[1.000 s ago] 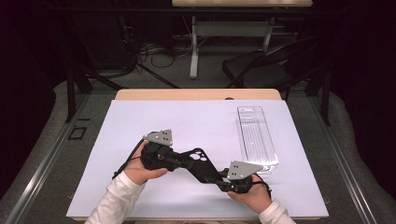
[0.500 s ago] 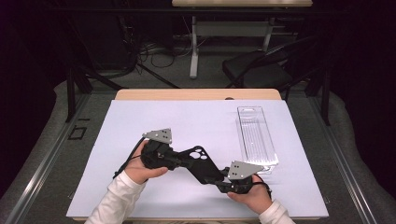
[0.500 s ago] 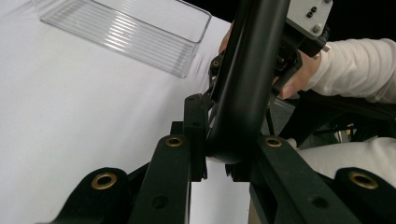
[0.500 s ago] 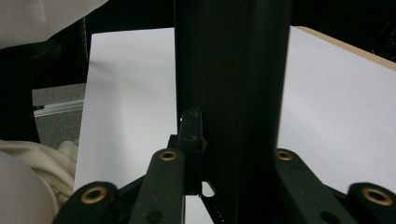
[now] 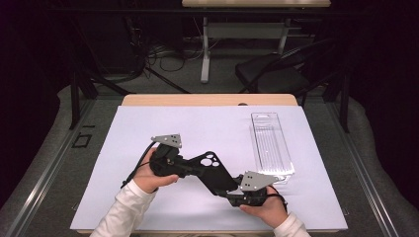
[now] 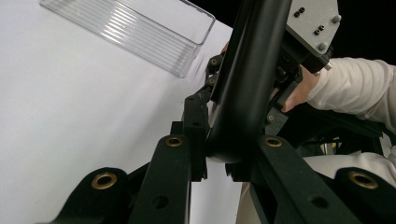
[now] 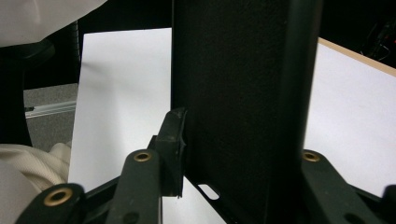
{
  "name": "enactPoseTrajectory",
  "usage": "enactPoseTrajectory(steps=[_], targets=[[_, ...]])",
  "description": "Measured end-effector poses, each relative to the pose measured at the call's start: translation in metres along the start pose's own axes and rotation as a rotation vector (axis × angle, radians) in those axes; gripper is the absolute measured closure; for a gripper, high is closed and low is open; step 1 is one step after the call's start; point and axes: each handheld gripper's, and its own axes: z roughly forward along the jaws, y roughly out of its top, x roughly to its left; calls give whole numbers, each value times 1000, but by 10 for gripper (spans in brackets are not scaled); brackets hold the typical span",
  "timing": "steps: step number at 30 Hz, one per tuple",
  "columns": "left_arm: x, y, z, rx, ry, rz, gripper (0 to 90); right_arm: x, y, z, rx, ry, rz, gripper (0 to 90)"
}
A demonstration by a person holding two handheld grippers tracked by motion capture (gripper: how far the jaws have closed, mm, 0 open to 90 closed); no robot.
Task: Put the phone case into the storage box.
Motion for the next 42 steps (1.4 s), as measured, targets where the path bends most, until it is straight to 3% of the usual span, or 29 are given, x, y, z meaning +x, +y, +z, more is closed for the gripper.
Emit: enactPoseTrajectory(steps=[9, 18, 25, 29, 42], targets=[[4, -1, -4, -15, -22, -76, 811, -1, 1, -2, -17, -44, -8, 517], [7, -1, -5, -11, -24, -121, 811, -1, 1, -3, -27, -63, -9, 479], [9, -2, -7, -3, -14, -133, 811, 0, 2, -4, -17, -82, -14, 456], [10, -2, -8, -6, -6, -141, 811, -2, 1, -4, -20, -96, 13, 402], [18, -5, -12, 7, 23, -174, 811, -6, 2, -9, -30, -130, 41, 362]])
